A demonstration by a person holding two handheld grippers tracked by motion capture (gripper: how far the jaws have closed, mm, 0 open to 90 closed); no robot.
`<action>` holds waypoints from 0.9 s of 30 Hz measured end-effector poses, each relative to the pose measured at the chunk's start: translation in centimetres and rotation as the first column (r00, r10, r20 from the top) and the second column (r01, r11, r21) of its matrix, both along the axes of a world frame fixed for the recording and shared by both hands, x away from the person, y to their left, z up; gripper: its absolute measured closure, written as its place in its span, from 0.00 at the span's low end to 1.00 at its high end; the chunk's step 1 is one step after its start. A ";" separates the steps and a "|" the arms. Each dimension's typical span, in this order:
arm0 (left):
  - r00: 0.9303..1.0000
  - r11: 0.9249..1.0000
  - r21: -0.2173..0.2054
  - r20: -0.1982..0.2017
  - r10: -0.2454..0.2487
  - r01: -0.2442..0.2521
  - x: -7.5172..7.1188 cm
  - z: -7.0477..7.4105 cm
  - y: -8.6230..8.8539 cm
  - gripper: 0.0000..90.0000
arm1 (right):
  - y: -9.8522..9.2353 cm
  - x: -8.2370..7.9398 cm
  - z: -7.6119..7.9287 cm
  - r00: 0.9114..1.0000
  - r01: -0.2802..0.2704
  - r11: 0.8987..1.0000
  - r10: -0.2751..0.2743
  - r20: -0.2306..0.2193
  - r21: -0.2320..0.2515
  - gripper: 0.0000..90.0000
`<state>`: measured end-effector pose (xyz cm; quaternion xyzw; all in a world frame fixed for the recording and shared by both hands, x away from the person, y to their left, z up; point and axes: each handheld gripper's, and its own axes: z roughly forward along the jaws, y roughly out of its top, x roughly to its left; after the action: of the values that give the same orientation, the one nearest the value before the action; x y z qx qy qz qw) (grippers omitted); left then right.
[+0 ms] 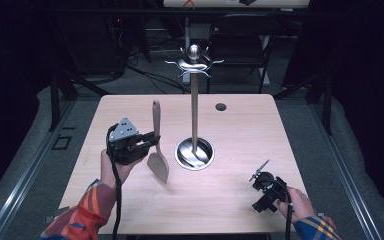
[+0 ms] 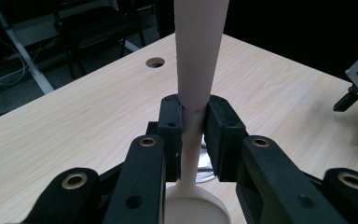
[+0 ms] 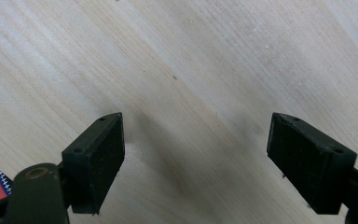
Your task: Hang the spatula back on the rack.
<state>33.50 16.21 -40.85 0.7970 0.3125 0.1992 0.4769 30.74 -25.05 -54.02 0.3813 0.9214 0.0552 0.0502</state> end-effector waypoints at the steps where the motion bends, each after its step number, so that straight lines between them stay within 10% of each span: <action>1: 1.000 1.000 -0.003 0.004 0.001 -0.001 0.0 0.1 -0.1 0.86 | 0.0 0.0 0.0 1.000 0.000 1.000 0.000 0.001 0.001 0.21; 27: 0.999 1.000 -0.006 0.021 -0.028 0.028 0.6 1.4 -1.4 0.86 | 0.0 0.0 -0.1 1.000 0.009 1.000 -0.009 0.000 0.019 0.21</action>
<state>34.06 14.83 -39.47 0.7976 0.2967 0.1999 0.4856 30.74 -25.01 -54.11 0.3861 0.9191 0.0639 0.0468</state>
